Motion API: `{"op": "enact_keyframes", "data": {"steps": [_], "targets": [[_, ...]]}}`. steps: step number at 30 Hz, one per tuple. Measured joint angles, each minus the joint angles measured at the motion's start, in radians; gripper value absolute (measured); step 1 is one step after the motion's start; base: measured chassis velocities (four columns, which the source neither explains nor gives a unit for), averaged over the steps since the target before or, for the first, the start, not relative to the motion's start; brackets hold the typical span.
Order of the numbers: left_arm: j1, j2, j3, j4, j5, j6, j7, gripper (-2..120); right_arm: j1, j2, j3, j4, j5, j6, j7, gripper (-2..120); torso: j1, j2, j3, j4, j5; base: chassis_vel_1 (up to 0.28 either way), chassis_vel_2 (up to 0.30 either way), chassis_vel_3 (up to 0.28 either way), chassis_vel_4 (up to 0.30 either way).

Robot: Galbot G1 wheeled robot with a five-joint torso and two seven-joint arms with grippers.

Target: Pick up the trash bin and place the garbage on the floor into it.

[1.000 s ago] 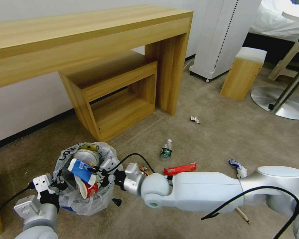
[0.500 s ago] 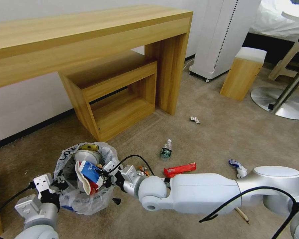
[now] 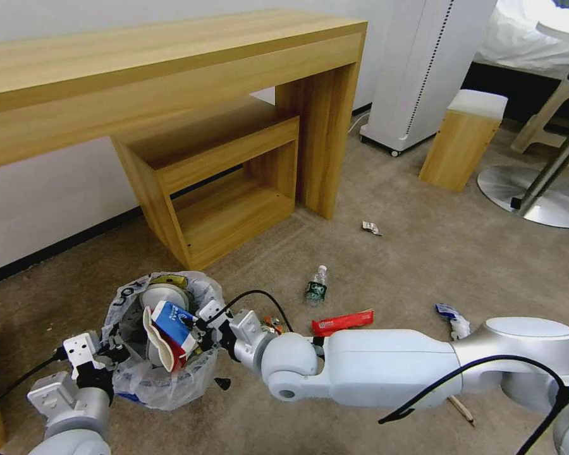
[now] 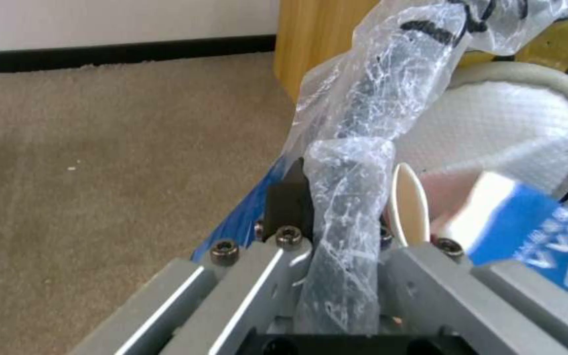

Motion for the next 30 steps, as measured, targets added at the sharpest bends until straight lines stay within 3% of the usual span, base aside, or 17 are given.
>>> {"op": "enact_keyframes", "data": {"steps": [9, 16, 23, 28, 30], "targets": [[0.01, -0.014, -0.001, -0.002, 0.01, -0.001, 0.001, 1, -0.018, -0.027, 0.038, 0.023, -0.024, 0.026, -0.01, 68, 0.0, 0.0, 0.0, 0.0001, 0.0, 0.0, 0.0, 0.0, 0.0], [0.012, -0.021, 0.001, -0.001, 0.023, -0.005, 0.004, 1, -0.057, -0.067, 0.157, 0.061, -0.03, 0.057, -0.028, 96, 0.0, 0.0, 0.0, 0.0002, 0.0001, 0.0, 0.0, 0.0, 0.0], [0.012, -0.02, -0.001, 0.001, 0.024, -0.007, 0.006, 1, -0.12, -0.133, 0.341, 0.076, 0.01, 0.06, -0.033, 100, 0.0, 0.0, 0.0, 0.0002, 0.0001, 0.0, 0.0, 0.0, 0.0], [0.01, -0.014, -0.003, 0.009, 0.021, -0.009, 0.006, 1, -0.234, -0.194, 0.51, 0.088, 0.103, 0.052, 0.04, 100, 0.0, 0.0, 0.0, -0.0001, 0.0002, 0.0, 0.0, 0.0, 0.0], [0.009, -0.013, -0.002, 0.011, 0.021, -0.009, 0.006, 1, -0.252, -0.201, 0.531, 0.088, 0.114, 0.048, 0.053, 100, 0.0, 0.0, 0.0, 0.0002, 0.0001, 0.0, 0.0, 0.0, 0.0]]}}
